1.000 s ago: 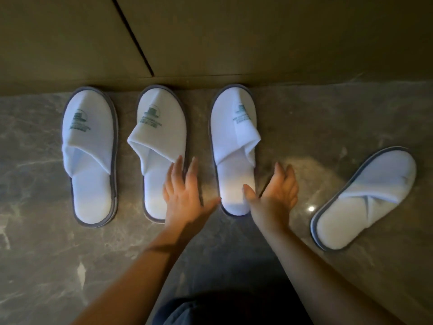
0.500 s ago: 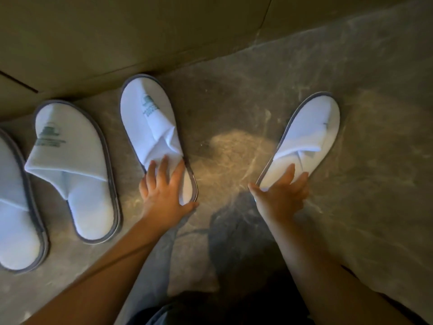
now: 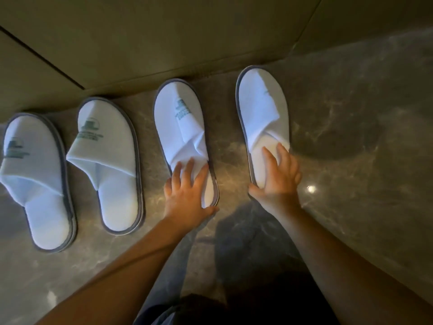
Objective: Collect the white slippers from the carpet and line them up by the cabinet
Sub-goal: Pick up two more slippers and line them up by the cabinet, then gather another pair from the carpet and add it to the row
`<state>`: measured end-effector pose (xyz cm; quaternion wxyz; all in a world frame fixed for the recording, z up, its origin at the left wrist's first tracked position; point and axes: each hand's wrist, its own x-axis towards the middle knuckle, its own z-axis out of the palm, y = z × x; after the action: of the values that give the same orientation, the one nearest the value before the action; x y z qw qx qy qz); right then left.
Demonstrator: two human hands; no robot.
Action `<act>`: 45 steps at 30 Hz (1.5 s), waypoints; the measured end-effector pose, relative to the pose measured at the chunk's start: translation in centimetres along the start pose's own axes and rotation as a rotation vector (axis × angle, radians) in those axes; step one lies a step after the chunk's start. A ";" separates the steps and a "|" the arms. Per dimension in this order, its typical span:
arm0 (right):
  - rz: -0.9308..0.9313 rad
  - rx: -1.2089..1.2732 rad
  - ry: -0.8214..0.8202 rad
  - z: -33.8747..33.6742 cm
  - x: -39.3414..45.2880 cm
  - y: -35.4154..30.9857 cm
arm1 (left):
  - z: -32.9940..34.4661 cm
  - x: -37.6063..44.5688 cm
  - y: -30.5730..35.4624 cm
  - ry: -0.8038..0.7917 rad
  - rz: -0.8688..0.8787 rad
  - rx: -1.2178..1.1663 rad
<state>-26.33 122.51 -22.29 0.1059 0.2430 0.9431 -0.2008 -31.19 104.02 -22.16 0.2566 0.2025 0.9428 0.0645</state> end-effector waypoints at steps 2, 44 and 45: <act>-0.069 -0.056 -0.033 0.0 0.8 -0.2 | 0.2 0.1 -0.1 0.001 0.002 -0.005; -0.133 0.103 -0.213 -26.5 -10.3 -13.8 | -27.5 -15.9 4.2 -0.089 -0.254 -0.426; -0.139 0.132 -0.255 -29.8 -11.6 -15.5 | -30.8 -18.4 4.3 -0.089 -0.265 -0.443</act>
<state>-27.19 118.08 12.95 0.1944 0.1561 0.9212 -0.2986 -30.91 99.77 13.68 0.3423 0.0190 0.9118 0.2261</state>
